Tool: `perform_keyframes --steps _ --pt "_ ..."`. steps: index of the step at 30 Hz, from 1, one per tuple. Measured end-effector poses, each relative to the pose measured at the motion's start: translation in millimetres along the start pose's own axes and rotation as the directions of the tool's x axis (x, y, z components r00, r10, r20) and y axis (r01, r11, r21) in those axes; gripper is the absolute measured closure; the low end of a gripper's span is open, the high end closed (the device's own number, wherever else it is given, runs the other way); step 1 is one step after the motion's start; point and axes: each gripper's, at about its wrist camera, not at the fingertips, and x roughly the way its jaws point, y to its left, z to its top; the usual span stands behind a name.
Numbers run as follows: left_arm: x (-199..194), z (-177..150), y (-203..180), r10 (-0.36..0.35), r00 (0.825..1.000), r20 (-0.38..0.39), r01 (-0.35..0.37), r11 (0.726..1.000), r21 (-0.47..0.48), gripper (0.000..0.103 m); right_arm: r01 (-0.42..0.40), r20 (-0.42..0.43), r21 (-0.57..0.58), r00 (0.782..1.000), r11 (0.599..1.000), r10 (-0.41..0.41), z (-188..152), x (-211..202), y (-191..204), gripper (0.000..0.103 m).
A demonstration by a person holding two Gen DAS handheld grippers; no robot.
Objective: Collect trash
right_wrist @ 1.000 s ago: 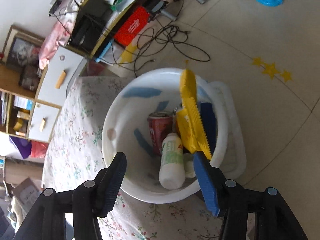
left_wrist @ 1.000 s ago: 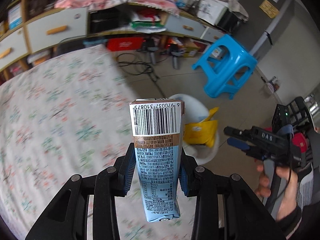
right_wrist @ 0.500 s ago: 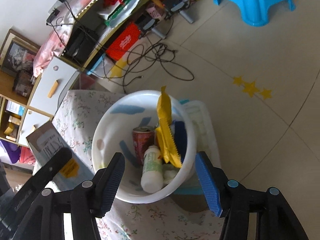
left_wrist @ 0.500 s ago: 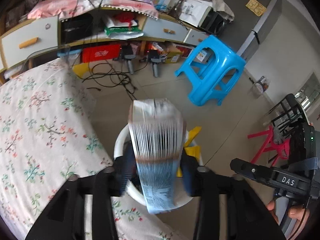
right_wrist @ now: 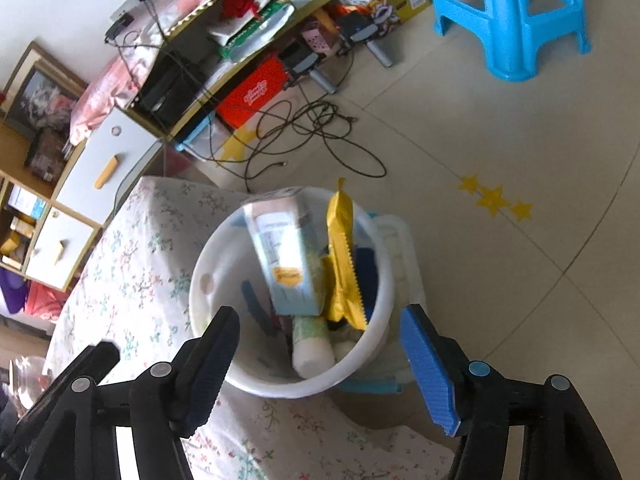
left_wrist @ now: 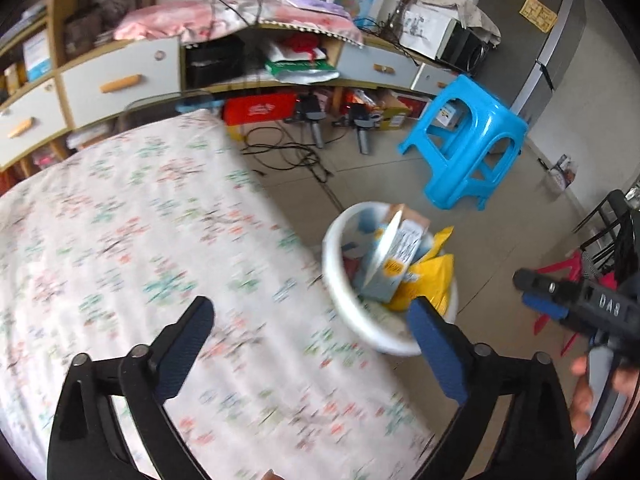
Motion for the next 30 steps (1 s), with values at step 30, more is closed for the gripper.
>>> perform_keyframes --steps 30 --pt "-167.0 -140.9 66.2 0.282 0.942 0.184 -0.268 0.958 -0.098 0.000 0.253 0.379 -0.382 0.920 0.889 -0.099 -186.9 -77.3 147.1 0.000"
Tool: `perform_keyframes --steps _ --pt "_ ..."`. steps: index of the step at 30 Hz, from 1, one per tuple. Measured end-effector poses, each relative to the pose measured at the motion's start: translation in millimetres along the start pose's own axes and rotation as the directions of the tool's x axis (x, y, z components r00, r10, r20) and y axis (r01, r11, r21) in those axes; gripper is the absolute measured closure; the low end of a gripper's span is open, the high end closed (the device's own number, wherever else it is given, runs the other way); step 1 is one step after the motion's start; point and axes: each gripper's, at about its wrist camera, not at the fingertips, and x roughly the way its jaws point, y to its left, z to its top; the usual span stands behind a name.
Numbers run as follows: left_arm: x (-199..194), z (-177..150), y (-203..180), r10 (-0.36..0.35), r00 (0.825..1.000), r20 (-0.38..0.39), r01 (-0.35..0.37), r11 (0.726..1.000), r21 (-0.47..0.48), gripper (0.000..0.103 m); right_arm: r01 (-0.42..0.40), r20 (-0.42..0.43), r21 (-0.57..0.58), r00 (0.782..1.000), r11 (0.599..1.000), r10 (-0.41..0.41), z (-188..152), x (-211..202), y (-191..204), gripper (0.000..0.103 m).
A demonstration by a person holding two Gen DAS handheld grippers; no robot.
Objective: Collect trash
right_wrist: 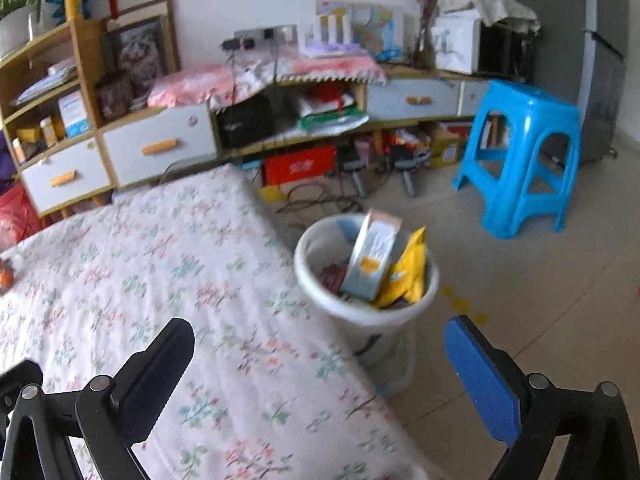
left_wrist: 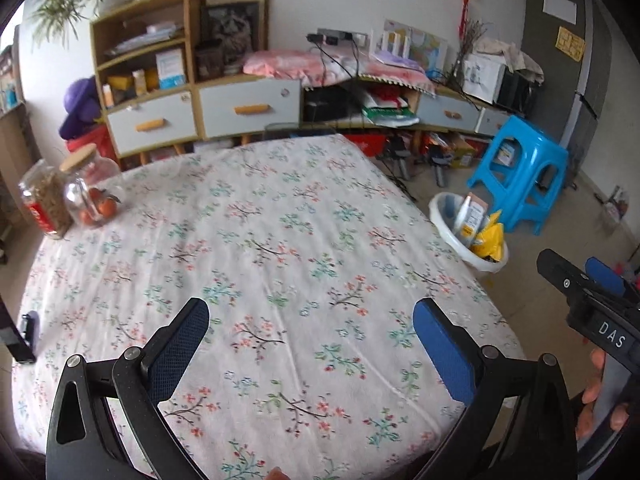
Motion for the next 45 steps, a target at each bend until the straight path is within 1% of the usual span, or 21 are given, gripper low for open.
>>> perform_keyframes --steps 2,6,11,13,25,45 --pt "0.3 -0.8 3.4 0.001 1.000 0.000 -0.001 1.000 -0.013 0.000 -0.008 -0.008 -0.014 1.000 1.000 0.008 -0.6 2.6 4.2 0.000" --pt "1.9 -1.2 7.3 0.003 1.000 -0.002 -0.003 1.000 -0.024 0.000 0.029 0.028 -0.027 0.999 0.999 -0.028 -3.8 1.3 7.0 0.000" --pt "1.6 -3.2 5.6 0.001 1.000 0.002 -0.001 1.000 -0.015 0.000 -0.002 -0.023 -0.004 1.000 1.000 0.002 -9.7 8.9 5.8 0.000" --pt "1.5 -3.3 4.5 0.000 1.000 0.004 0.000 1.000 -0.010 0.000 -0.007 -0.031 -0.004 0.999 1.000 0.007 -12.0 10.1 6.4 0.000" --pt "-0.2 -2.7 1.7 -0.007 1.000 0.007 0.007 1.000 -0.002 0.000 -0.023 -0.050 0.013 0.998 1.000 0.024 -13.1 12.2 5.9 0.000" --pt "-5.0 -4.0 1.1 -0.004 1.000 0.018 0.004 1.000 0.000 0.000 -0.029 -0.059 0.022 0.998 0.999 0.030 -16.7 14.4 5.7 0.000"
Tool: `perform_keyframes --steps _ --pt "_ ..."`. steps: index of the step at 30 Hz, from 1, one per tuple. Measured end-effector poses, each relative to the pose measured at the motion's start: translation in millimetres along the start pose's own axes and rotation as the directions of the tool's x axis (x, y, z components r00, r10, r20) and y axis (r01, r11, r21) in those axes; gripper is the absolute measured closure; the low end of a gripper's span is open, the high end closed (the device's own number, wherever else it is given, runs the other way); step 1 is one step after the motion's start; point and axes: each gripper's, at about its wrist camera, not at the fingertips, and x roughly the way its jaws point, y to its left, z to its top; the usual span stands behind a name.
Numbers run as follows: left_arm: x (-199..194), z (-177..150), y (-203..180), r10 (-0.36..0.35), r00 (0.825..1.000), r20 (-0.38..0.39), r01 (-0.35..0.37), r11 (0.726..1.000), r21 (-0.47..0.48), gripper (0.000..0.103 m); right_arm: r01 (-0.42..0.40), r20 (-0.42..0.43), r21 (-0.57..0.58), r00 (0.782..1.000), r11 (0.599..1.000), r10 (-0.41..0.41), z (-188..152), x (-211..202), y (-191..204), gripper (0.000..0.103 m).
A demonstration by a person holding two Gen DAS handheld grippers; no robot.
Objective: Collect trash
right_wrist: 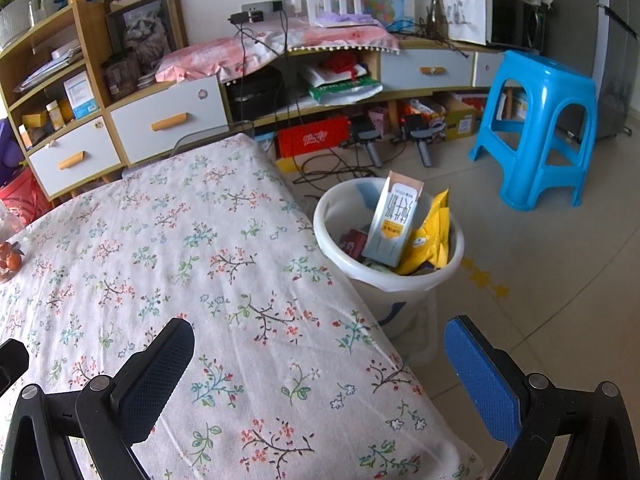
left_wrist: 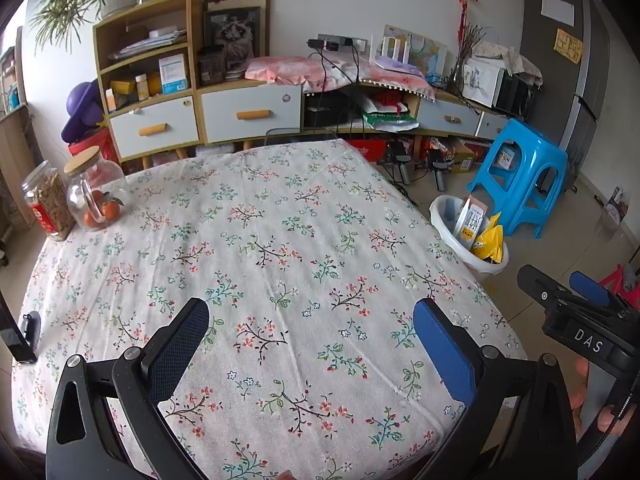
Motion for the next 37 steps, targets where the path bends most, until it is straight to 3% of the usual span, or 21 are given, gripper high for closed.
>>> perform_keyframes --steps 28,37 --pt "-6.5 2.5 -4.6 -0.005 1.000 0.012 0.006 1.000 -0.009 0.000 0.001 0.001 -0.003 1.000 1.000 -0.001 -0.9 2.0 0.7 0.000" --pt "15.4 4.2 4.0 -0.014 0.999 -0.051 0.012 0.999 -0.052 0.000 -0.002 -0.008 0.004 1.000 1.000 0.002 1.1 6.5 6.0 0.000"
